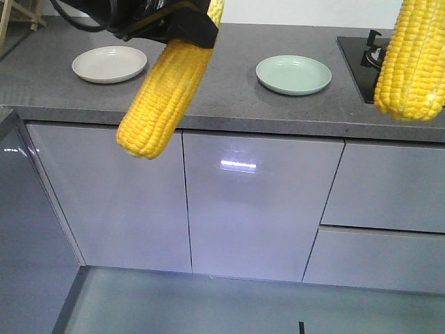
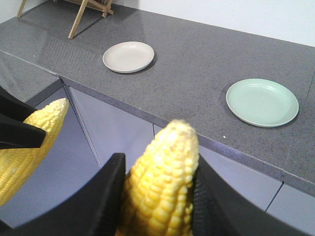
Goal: Distribute corn equally
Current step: 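Carry both held corn ears toward the second white and green plates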
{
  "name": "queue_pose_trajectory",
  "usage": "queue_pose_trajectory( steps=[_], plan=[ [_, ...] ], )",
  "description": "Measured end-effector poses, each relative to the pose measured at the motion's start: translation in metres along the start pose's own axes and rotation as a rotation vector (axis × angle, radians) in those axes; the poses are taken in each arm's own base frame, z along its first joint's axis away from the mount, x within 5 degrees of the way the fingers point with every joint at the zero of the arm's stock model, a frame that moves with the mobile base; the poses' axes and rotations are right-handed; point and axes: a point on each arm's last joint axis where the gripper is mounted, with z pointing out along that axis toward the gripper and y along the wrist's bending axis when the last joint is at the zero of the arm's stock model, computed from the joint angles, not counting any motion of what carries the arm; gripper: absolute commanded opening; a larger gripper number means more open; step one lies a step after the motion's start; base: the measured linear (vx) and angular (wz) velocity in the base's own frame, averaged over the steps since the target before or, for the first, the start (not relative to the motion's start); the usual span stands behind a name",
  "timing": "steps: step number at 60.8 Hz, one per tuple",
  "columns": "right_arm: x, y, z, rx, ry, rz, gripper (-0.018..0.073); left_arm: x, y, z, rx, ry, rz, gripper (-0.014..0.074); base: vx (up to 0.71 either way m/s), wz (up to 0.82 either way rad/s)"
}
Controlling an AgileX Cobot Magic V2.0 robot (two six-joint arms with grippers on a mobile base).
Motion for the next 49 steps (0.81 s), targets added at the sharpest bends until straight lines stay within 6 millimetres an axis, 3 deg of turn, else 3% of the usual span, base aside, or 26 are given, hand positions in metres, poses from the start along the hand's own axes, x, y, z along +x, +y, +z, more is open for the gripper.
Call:
queue_pose_trajectory(
  steps=[49],
  plan=[
    [0.0,0.0,0.0,0.0,0.0,0.0,-0.0004,0.0,0.0,0.0,0.0,0.0,0.0,-0.0007,0.1,0.03]
  ],
)
